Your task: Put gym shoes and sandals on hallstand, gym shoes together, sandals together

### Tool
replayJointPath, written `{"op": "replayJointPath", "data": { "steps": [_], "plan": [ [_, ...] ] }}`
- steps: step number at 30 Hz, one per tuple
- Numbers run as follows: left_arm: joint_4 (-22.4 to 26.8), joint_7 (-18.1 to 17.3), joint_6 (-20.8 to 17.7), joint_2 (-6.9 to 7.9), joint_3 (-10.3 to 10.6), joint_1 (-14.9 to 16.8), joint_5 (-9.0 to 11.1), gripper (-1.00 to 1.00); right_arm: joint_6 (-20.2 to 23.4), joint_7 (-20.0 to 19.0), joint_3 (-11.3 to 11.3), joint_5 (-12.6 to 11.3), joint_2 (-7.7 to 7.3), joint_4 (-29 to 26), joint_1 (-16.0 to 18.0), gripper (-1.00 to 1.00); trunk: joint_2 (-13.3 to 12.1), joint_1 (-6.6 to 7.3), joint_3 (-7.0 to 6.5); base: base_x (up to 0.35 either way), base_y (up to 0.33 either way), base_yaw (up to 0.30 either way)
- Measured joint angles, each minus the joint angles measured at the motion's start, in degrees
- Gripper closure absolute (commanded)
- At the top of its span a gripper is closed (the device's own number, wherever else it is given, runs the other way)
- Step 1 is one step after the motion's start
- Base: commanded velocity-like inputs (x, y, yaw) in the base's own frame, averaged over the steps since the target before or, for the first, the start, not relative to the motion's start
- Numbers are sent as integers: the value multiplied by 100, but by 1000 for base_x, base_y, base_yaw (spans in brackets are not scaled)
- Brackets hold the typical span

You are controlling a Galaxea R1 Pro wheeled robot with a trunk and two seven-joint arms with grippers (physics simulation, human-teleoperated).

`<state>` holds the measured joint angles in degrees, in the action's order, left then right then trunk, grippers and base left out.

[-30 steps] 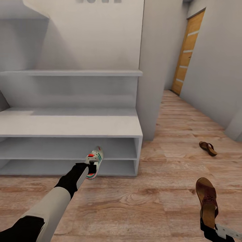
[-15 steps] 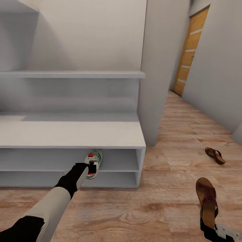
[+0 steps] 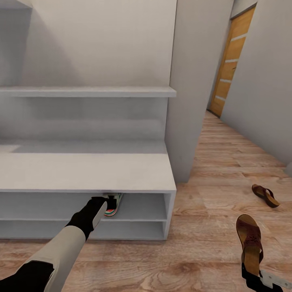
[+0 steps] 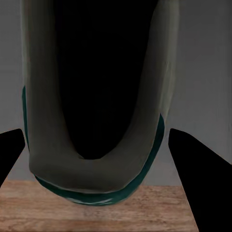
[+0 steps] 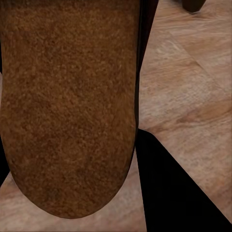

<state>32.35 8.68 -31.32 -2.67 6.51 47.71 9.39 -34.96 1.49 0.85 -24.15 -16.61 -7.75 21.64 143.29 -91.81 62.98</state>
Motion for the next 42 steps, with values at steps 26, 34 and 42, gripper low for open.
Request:
{"op": "replayJointPath", "data": {
  "steps": [26, 34, 42],
  "plan": [
    [-6, -5, 29, -1, 2, -1, 8, 100, 0, 0, 1, 0, 0, -3, 2, 100, 0, 0, 0, 2, -1, 0],
    [-8, 0, 26, 7, -34, -1, 12, -100, 0, 0, -1, 0, 0, -1, 2, 100, 0, 0, 0, 0, 0, 0],
    [-1, -7, 62, 14, -31, -1, 22, -100, 0, 0, 0, 0, 0, 1, 1, 100, 0, 0, 0, 0, 0, 0]
  ]
}}
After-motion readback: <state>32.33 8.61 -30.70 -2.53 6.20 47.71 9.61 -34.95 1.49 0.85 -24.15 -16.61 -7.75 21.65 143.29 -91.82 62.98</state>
